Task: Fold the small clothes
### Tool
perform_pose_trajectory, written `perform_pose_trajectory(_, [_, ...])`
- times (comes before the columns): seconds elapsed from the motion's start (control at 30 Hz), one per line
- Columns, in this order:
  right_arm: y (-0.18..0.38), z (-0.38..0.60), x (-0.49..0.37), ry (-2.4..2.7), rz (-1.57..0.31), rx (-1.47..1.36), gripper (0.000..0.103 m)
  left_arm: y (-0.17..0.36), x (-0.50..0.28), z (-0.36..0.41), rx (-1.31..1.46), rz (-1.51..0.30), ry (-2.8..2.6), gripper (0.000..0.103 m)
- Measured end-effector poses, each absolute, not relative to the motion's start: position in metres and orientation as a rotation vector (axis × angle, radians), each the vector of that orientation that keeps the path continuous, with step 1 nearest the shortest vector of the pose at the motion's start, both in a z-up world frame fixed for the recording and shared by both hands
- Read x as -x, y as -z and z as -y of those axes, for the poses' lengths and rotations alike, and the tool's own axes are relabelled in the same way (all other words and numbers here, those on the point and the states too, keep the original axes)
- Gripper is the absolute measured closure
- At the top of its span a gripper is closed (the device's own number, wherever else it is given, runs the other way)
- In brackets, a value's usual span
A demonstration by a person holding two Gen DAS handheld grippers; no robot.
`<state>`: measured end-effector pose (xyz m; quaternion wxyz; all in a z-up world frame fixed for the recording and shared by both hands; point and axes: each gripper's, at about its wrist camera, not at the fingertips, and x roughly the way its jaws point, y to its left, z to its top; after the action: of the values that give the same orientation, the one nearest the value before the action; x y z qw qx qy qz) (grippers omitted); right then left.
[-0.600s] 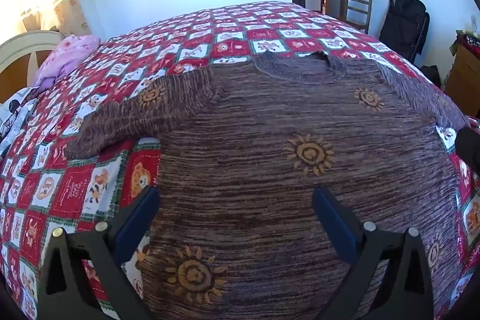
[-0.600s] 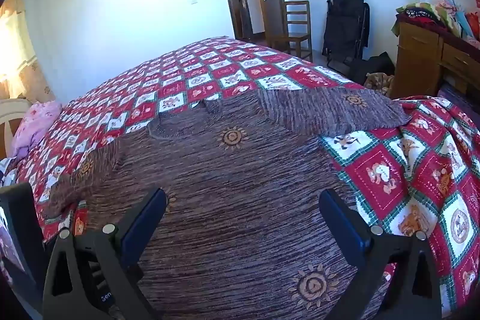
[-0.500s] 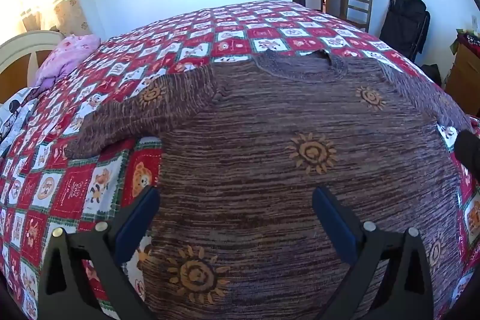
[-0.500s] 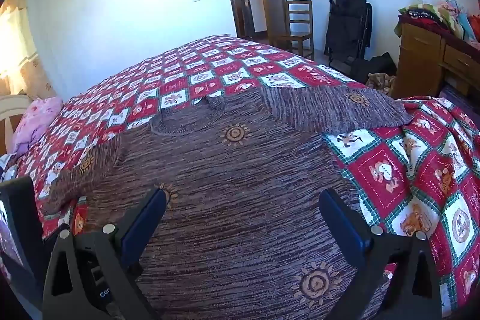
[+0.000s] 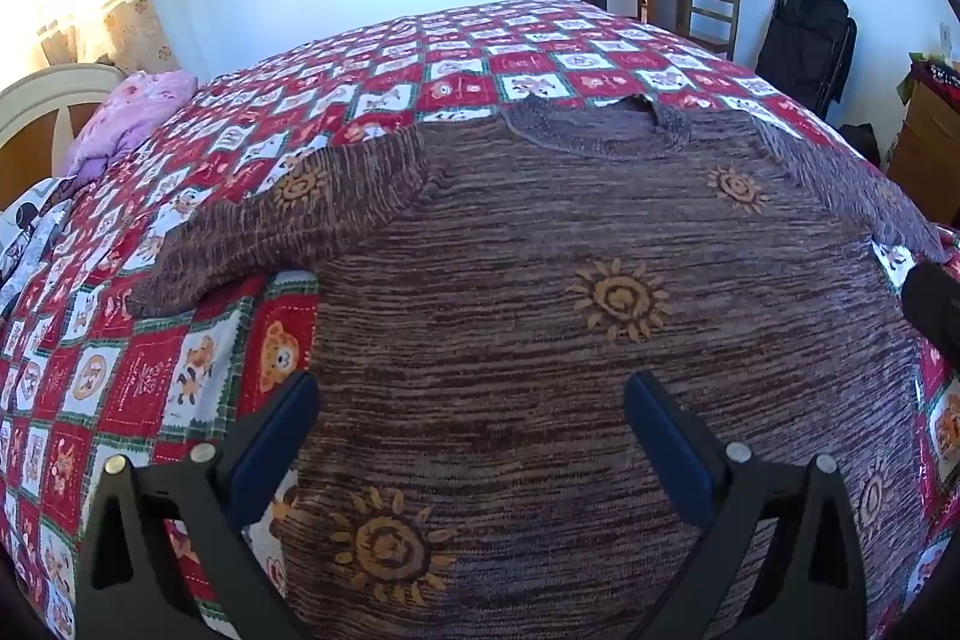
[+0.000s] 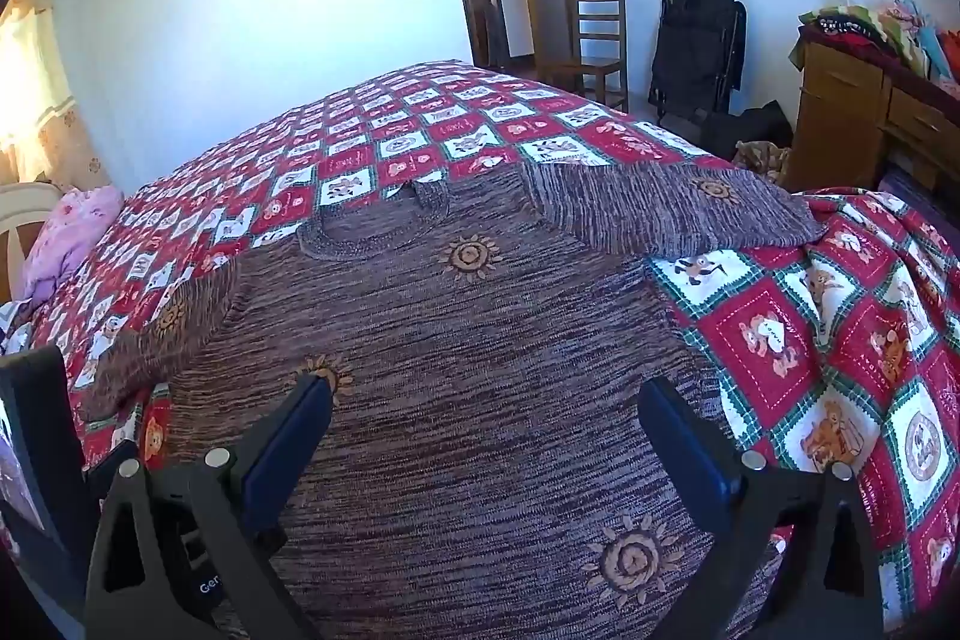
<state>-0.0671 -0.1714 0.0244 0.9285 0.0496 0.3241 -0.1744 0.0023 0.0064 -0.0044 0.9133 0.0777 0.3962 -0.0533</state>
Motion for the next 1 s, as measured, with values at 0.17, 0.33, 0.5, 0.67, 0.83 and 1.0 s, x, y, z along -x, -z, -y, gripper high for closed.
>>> perform_pose_trajectory(0.17, [-0.0241,0.1711,0.0672,0.356,-0.666,-0.100,0.001,0.0040,-0.0017,-0.0053,-0.163,-0.814,0.107,0.000])
perform_pose_trajectory(0.33, [-0.0237,0.1698,0.0680,0.354,-0.662,-0.102,0.001,0.0047,-0.0009,-0.0047,-0.160,-0.816,0.108,0.000])
perform_pose_trajectory(0.5, [-0.0236,0.1698,0.0682,0.354,-0.662,-0.103,0.001,0.0055,-0.0003,-0.0047,-0.160,-0.815,0.110,0.000])
perform_pose_trajectory(0.67, [-0.0233,0.1694,0.0681,0.355,-0.666,-0.104,0.001,0.0055,-0.0006,-0.0046,-0.160,-0.818,0.107,0.000])
perform_pose_trajectory(0.83, [-0.0230,0.1695,0.0683,0.355,-0.666,-0.105,0.001,0.0060,-0.0017,-0.0047,-0.153,-0.828,0.106,0.000])
perform_pose_trajectory(1.0, [-0.0229,0.1694,0.0684,0.354,-0.665,-0.105,0.001,0.0064,-0.0017,-0.0038,-0.157,-0.827,0.106,0.000])
